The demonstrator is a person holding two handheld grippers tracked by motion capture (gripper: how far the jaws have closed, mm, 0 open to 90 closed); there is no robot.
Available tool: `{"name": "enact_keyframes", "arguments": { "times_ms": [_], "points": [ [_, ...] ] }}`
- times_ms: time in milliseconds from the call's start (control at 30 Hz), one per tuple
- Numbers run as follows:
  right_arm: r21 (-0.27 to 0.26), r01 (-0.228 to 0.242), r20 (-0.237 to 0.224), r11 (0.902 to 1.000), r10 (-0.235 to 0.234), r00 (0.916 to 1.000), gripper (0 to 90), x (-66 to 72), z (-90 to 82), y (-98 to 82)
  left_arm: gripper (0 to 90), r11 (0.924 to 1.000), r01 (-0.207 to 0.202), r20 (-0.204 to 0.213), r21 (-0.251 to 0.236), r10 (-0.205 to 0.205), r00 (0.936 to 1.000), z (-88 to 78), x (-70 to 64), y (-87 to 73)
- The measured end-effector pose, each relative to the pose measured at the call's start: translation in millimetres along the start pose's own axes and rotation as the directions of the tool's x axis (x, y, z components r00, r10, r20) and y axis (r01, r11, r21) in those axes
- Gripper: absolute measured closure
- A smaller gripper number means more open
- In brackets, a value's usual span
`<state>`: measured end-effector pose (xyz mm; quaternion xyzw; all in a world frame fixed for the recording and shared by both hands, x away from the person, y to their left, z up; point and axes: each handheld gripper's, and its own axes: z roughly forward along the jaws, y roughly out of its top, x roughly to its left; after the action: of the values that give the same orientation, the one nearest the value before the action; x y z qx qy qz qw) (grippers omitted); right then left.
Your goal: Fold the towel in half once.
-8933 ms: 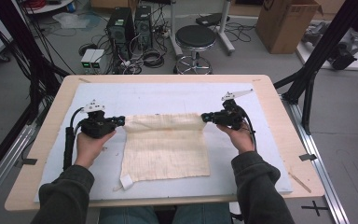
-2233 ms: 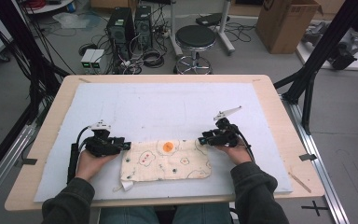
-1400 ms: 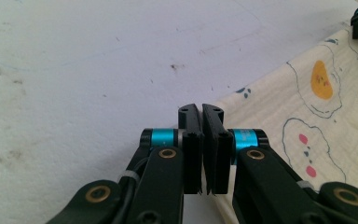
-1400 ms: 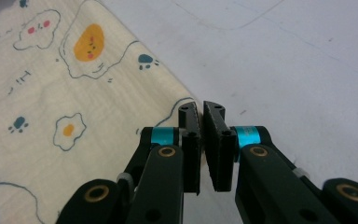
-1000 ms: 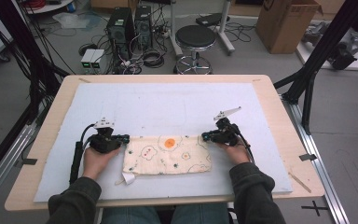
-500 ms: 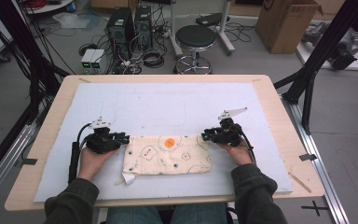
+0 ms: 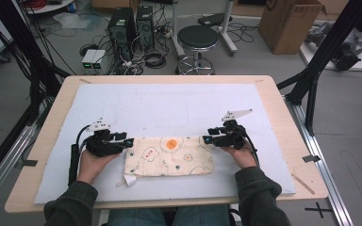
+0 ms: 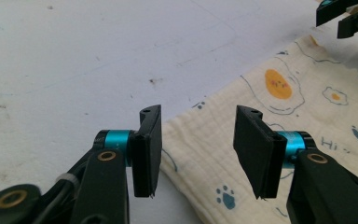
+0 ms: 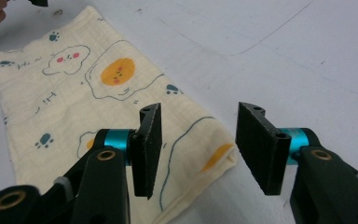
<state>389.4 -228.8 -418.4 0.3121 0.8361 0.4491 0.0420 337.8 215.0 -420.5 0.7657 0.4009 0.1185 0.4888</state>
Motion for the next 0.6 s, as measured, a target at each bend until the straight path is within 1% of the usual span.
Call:
{"name": "enact_keyframes", "arguments": {
  "times_ms": [133,167,233,267,333,533,600],
  "points": [
    [-0.009,0.003,0.004,1.0,-0.003,1.0,48.4,2.4,-3.7,0.2,48.8,1.0,-0.007,-0.004,-0.001,0.007,1.0,-1.8,-2.1,1.7],
    [-0.012,0.004,0.004,0.9999,-0.004,1.0,48.3,2.4,-4.4,0.2,48.1,0.9999,-0.013,-0.005,0.009,0.013,0.9999,-1.8,-2.6,3.1],
    [-0.013,0.001,0.005,0.9999,0.0,1.0,48.1,2.5,-5.6,0.1,47.4,0.9997,-0.024,-0.005,0.004,0.024,0.9997,-2.6,-4.6,4.2],
    [-0.014,0.001,0.007,0.9999,-0.001,1.0,48.1,2.4,-5.7,0.1,47.5,0.9996,-0.027,0.003,0.005,0.027,0.9996,-2.9,-5.3,4.6],
    [-0.013,-0.001,0.005,0.9999,0.001,1.0,48.0,2.5,-5.6,0.1,47.4,0.9991,-0.04,-0.008,0.011,0.04,0.9992,-2.6,-7.1,5.4],
    [-0.004,0.011,0.01,0.9999,-0.011,0.9999,47.9,2.0,-3.4,0.1,46.8,0.9991,-0.041,-0.008,0.011,0.041,0.9991,-0.9,-6.7,5.1],
    [-0.01,0.011,0.009,0.9999,-0.011,0.9999,48.0,0.8,-3.3,0.2,46.5,0.9992,-0.039,-0.012,0.009,0.039,0.9992,-0.1,-5.5,5.0]
  ]
}}
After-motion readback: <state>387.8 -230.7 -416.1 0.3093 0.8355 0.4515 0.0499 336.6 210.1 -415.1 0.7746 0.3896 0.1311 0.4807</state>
